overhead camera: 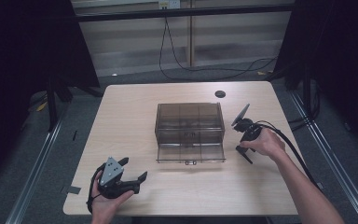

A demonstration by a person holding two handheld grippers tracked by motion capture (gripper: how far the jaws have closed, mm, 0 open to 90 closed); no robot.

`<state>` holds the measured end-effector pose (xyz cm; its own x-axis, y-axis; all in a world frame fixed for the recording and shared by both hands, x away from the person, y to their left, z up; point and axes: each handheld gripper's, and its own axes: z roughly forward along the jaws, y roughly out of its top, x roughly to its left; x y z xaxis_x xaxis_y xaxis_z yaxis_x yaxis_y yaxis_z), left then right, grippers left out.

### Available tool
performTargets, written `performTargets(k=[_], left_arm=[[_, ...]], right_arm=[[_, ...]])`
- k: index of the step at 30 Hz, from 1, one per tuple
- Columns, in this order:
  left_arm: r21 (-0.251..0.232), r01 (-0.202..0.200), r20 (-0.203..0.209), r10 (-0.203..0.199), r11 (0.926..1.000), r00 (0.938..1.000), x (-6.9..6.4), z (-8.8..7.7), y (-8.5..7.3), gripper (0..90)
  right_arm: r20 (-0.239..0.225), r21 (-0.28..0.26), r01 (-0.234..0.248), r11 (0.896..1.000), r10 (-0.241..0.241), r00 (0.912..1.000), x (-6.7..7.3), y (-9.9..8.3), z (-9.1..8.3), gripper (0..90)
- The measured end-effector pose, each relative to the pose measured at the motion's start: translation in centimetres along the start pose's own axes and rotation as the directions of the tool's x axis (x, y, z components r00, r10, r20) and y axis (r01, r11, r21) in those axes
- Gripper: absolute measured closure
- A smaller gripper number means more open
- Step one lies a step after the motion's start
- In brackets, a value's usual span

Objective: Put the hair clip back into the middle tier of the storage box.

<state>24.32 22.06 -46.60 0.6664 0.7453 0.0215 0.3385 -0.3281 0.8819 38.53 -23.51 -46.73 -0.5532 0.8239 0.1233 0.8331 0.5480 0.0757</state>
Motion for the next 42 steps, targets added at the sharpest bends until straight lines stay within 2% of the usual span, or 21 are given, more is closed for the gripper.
performTargets(k=[6,9,20,23,33,42], left_arm=[[0.001,0.003,0.004,-0.003,1.0000,1.0000,0.04,0.02,-0.01,14.7],[0.002,-0.007,-0.008,0.007,1.0000,0.9999,0.09,-0.05,0.00,14.8],[-0.001,0.004,0.008,-0.004,1.0000,1.0000,0.03,0.02,-0.01,14.8],[0.000,-0.004,-0.006,0.004,1.0000,1.0000,0.10,-0.07,0.01,14.7],[0.004,-0.006,-0.007,0.006,1.0000,1.0000,0.18,-0.08,-0.01,14.7],[0.001,-0.001,-0.001,0.001,1.0000,1.0000,0.07,0.04,-0.02,14.8]], right_arm=[[-0.003,0.003,0.002,1.000,-0.002,1.0000,0.00,0.11,0.12,77.4],[0.003,0.011,0.002,1.000,-0.002,1.0000,0.01,0.19,0.10,77.4],[0.011,0.006,0.014,1.000,-0.014,0.9998,0.14,0.17,0.15,77.4],[0.008,0.005,0.013,1.000,-0.013,0.9999,0.14,0.15,0.15,78.2],[0.009,0.010,0.021,1.000,-0.021,0.9997,0.18,0.16,0.12,78.8],[0.005,0.012,0.031,0.999,-0.031,0.9995,-0.06,-0.22,-0.59,78.9]])
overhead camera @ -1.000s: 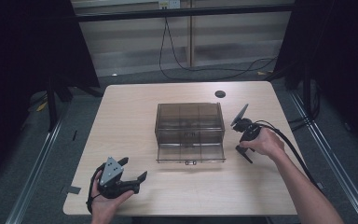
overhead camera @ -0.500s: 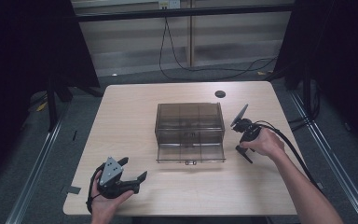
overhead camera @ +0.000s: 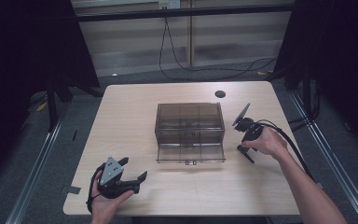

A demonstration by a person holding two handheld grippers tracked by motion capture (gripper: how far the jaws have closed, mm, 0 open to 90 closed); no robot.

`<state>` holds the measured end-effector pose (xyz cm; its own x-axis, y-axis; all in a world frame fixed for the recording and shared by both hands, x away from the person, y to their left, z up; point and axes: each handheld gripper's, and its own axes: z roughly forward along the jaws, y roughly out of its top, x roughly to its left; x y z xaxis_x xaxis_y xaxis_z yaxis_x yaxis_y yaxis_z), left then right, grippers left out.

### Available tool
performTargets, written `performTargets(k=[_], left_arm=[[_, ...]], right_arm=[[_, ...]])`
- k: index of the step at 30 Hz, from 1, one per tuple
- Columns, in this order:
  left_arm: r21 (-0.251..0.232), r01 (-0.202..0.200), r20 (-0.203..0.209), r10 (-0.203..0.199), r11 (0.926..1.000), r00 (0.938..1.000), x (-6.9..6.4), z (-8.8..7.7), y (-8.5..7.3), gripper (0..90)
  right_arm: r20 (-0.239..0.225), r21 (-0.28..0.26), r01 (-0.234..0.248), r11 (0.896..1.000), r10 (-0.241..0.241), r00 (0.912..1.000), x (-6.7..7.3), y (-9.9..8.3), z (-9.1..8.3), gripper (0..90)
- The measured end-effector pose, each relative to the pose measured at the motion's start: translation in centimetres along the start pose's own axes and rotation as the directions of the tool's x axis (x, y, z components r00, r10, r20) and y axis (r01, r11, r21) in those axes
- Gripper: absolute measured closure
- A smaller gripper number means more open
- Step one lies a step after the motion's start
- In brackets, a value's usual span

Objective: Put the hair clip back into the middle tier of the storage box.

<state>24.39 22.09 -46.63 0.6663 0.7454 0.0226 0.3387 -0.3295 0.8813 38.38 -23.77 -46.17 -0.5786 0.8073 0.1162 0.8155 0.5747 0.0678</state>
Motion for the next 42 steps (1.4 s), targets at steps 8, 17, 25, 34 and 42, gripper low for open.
performTargets(k=[8,17,25,34,42], left_arm=[[-0.002,0.007,0.000,-0.007,1.0000,1.0000,0.0,0.0,0.0,14.7],[-0.001,-0.004,-0.006,0.004,1.0000,1.0000,0.1,0.0,0.0,14.7],[-0.003,-0.007,-0.007,0.007,1.0000,1.0000,0.1,0.0,0.0,14.7],[-0.005,-0.003,-0.003,0.003,1.0000,1.0000,0.1,0.0,0.0,14.6],[-0.001,0.003,-0.010,-0.003,1.0000,0.9999,0.1,0.0,0.0,14.1]], right_arm=[[-0.012,0.004,0.020,1.000,-0.020,0.9997,0.1,-0.1,-0.3,78.9],[-0.022,-0.005,0.045,0.999,-0.045,0.9987,0.4,-0.5,-1.1,78.9],[-0.027,-0.016,0.055,0.998,-0.056,0.9981,0.4,-0.9,-2.1,78.9],[-0.039,-0.021,0.101,0.995,-0.102,0.9940,1.0,-1.2,-2.8,78.9],[-0.031,-0.035,0.131,0.991,-0.132,0.9907,1.4,-1.4,-4.3,78.9]])
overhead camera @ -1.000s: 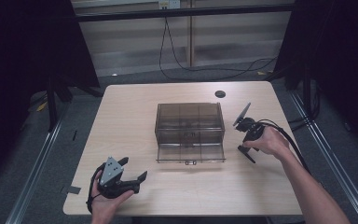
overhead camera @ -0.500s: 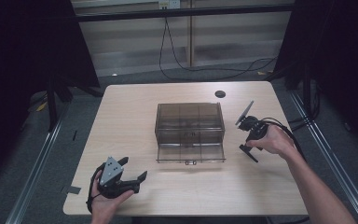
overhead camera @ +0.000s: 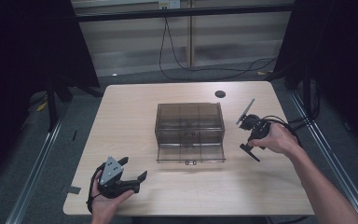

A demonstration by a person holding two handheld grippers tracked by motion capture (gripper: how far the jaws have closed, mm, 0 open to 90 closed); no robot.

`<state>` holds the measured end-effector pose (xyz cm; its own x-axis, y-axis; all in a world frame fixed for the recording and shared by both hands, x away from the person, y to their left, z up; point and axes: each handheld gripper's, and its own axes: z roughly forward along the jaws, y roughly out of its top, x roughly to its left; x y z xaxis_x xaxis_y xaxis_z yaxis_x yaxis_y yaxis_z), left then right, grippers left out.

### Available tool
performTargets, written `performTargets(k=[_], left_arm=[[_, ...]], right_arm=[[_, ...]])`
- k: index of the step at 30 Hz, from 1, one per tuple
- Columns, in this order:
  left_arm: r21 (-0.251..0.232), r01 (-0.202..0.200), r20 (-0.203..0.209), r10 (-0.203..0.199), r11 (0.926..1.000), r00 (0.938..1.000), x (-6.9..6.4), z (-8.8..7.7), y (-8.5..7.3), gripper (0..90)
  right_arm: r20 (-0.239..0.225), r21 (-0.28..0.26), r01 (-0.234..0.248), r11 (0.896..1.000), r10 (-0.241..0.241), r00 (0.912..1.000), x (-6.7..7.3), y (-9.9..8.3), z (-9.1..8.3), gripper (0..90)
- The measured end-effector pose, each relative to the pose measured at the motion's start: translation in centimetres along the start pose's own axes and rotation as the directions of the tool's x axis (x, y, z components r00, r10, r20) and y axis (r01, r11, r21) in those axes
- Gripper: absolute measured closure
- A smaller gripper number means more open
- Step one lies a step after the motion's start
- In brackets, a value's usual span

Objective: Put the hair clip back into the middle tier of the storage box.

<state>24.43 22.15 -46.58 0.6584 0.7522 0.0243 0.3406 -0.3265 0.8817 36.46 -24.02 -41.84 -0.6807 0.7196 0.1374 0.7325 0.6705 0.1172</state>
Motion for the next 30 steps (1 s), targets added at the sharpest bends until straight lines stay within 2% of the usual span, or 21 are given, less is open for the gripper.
performTargets(k=[2,4,10,17,30], left_arm=[[-0.003,0.003,-0.005,-0.003,1.0000,1.0000,0.0,0.0,0.0,13.9],[-0.004,0.003,-0.006,-0.003,1.0000,1.0000,0.1,0.0,0.0,13.7],[-0.003,0.005,-0.005,-0.005,1.0000,1.0000,0.0,0.0,0.0,13.6],[-0.001,0.011,0.001,-0.011,0.9999,0.9999,0.0,0.1,0.0,13.6],[-0.001,0.014,-0.003,-0.014,0.9999,0.9999,0.1,0.1,-0.1,13.8]], right_arm=[[-0.007,-0.006,0.008,1.000,-0.008,0.9999,0.1,0.0,-0.4,78.9],[0.005,0.013,0.031,0.999,-0.031,0.9995,0.3,0.0,-0.9,78.9],[-0.001,-0.003,0.066,0.998,-0.066,0.9978,0.6,0.1,-2.1,78.9],[-0.005,-0.017,0.108,0.994,-0.109,0.9941,1.6,0.5,-3.2,78.9],[-0.013,-0.027,0.157,0.987,-0.158,0.9874,3.3,2.1,-3.9,78.9]])
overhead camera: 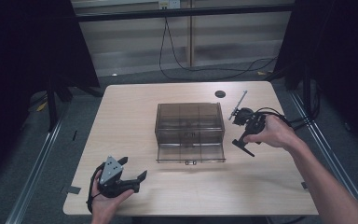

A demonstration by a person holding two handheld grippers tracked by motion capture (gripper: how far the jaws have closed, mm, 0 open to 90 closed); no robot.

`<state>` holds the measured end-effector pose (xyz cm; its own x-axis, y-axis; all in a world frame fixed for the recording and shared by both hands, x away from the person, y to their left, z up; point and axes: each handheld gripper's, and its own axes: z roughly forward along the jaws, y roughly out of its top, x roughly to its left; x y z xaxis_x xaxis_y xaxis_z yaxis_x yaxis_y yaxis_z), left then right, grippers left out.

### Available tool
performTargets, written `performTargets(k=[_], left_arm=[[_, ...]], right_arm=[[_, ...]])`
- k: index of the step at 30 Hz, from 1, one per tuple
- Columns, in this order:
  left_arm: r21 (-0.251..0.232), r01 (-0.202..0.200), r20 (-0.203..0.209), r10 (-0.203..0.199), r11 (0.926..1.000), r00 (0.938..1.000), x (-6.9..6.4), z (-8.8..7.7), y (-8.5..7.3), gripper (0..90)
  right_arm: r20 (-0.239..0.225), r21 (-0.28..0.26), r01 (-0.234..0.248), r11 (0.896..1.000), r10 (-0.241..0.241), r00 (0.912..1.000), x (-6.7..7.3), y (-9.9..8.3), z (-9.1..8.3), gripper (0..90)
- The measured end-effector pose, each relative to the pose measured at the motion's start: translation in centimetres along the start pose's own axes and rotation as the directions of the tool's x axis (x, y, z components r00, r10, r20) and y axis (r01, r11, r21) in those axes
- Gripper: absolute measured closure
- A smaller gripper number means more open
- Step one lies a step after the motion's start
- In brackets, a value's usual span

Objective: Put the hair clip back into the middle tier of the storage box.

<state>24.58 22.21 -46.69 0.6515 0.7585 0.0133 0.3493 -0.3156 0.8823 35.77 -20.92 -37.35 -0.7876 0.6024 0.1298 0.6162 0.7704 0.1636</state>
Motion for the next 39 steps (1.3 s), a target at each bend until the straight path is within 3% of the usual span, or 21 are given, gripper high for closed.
performTargets(k=[9,15,24,39], left_arm=[[-0.003,-0.005,0.005,0.005,1.0000,1.0000,0.0,0.0,0.0,13.8],[-0.002,-0.016,-0.008,0.016,0.9999,0.9998,0.1,-0.1,0.0,13.8],[-0.006,-0.009,0.004,0.009,0.9999,0.9999,-0.1,-0.1,0.0,13.8],[-0.005,-0.021,0.002,0.021,0.9998,0.9998,-0.1,-0.1,0.1,13.8]], right_arm=[[0.005,0.016,0.043,0.999,-0.043,0.9990,0.9,1.7,-0.2,78.9],[0.000,0.016,0.051,0.999,-0.051,0.9987,1.2,2.7,-0.2,78.9],[-0.001,0.020,0.062,0.998,-0.062,0.9981,1.7,4.0,-0.1,78.9],[0.002,0.037,0.111,0.993,-0.112,0.9938,3.0,7.0,0.2,78.9]])
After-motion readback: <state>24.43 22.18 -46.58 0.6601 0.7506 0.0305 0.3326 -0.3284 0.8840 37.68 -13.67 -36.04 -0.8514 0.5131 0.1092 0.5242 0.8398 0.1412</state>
